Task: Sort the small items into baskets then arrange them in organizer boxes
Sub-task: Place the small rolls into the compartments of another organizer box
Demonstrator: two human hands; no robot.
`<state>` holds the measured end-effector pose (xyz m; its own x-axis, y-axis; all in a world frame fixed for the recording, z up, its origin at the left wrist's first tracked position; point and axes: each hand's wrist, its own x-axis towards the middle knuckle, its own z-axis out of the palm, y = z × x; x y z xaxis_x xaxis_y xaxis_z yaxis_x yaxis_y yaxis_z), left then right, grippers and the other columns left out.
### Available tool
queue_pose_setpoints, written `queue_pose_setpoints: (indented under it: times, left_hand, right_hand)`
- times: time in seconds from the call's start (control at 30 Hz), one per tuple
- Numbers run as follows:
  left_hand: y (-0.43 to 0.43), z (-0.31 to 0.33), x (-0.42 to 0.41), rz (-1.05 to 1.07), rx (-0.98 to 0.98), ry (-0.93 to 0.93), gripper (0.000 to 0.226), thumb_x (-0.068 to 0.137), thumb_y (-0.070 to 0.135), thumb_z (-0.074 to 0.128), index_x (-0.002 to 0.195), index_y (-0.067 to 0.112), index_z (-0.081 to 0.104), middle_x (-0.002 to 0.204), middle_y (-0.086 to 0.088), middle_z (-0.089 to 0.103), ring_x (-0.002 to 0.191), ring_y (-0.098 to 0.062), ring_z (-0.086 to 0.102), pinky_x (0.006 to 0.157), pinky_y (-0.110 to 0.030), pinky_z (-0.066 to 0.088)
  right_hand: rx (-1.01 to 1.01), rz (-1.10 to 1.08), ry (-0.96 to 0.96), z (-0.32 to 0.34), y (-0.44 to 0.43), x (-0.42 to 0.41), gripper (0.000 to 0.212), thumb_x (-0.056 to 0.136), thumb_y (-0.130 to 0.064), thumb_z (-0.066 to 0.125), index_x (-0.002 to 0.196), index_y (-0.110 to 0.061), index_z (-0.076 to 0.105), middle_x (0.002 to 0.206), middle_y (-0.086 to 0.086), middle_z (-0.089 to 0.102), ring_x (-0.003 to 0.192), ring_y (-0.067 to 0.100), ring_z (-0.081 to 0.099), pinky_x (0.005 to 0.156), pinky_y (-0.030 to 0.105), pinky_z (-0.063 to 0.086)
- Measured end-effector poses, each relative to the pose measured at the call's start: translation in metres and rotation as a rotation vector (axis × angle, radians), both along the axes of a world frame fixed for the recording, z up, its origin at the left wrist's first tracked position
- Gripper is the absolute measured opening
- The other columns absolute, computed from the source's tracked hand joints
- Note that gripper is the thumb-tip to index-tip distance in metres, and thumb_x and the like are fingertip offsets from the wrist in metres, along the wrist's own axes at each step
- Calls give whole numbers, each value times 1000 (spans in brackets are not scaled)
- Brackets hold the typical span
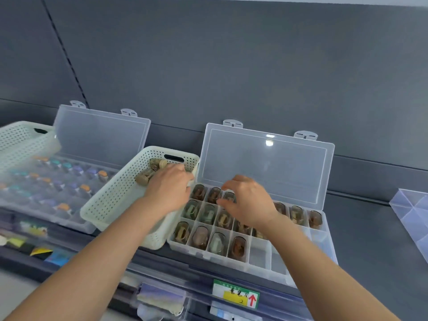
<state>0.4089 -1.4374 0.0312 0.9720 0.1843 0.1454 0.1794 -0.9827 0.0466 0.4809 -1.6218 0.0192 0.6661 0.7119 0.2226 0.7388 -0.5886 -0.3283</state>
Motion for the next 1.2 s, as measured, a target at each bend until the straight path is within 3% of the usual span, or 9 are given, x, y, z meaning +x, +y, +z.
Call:
queue_pose_setpoints:
  times: [0.17, 0.37, 0.53, 0.77, 0.87, 0.93, 1.0, 1.1, 1.2]
  left_hand:
    - [65, -8, -2, 102, 59, 165, 18, 88, 9, 49, 99, 11, 63, 110, -7, 53, 103, -25, 51, 81, -37, 47]
    - [120, -31, 16, 91, 44, 282, 33, 87, -1, 43, 117, 6, 53, 121, -12, 51, 113, -30, 52, 92, -38, 42]
    - [140, -43, 26, 21, 51, 274, 28, 92, 4, 43, 118, 7, 52, 123, -13, 51, 114, -28, 49, 90, -34, 39]
    - [143, -38, 24, -15, -6, 410, 27, 92, 0, 43, 114, 2, 59, 119, -13, 42, 103, -29, 52, 73, -32, 36]
    - [145, -38, 24, -36, -69, 450, 18, 92, 6, 48, 106, 6, 58, 108, -12, 49, 93, -27, 55, 69, -31, 37]
    - [145, -36, 26, -36, -107, 445, 6, 89, 9, 52, 94, 8, 54, 97, -10, 51, 84, -23, 51, 65, -30, 36]
    - [145, -32, 27, -27, -160, 427, 9, 85, 9, 53, 83, 12, 45, 93, -7, 45, 80, -22, 48, 62, -29, 35]
    - [143, -27, 28, -10, -207, 390, 8, 84, 9, 54, 87, 12, 46, 101, -8, 44, 89, -24, 53, 70, -30, 41]
    - [141, -24, 32, 19, -256, 254, 3, 82, 10, 54, 85, 9, 52, 100, -8, 51, 87, -23, 55, 68, -30, 44]
  right_hand:
    - [-52, 69, -23, 5, 74, 2, 34, 88, -38, 59, 115, -17, 65, 113, 4, 61, 109, 22, 52, 90, 37, 48]
    - [-258, 78, -24, -3, 157, 6, 34, 86, -39, 56, 109, -15, 65, 111, 4, 57, 112, 25, 43, 91, 40, 46]
    - [-373, 55, 28, -15, 200, 11, 37, 87, -38, 54, 110, -9, 62, 115, 9, 57, 111, 28, 51, 90, 37, 48]
    - [-433, -30, 110, -29, 219, 21, 33, 84, -37, 59, 104, -12, 60, 111, 7, 56, 102, 29, 57, 81, 35, 50]
    - [-475, -37, 126, -30, 218, 25, 32, 80, -38, 62, 99, -14, 60, 107, 6, 58, 98, 28, 58, 79, 34, 51]
    - [-474, -43, 123, -30, 217, 26, 31, 76, -34, 64, 99, -14, 58, 104, 5, 59, 98, 27, 58, 78, 33, 50]
    - [-437, -66, 115, -27, 214, 27, 33, 76, -30, 64, 103, -13, 56, 103, 5, 60, 97, 27, 58, 74, 31, 47]
    - [-370, -92, 56, -23, 206, 28, 35, 80, -30, 61, 108, -10, 51, 103, 8, 57, 98, 28, 56, 73, 29, 42]
    - [-225, -153, 51, -17, 195, 26, 36, 81, -32, 59, 107, -9, 53, 103, 10, 54, 100, 30, 53, 75, 31, 44]
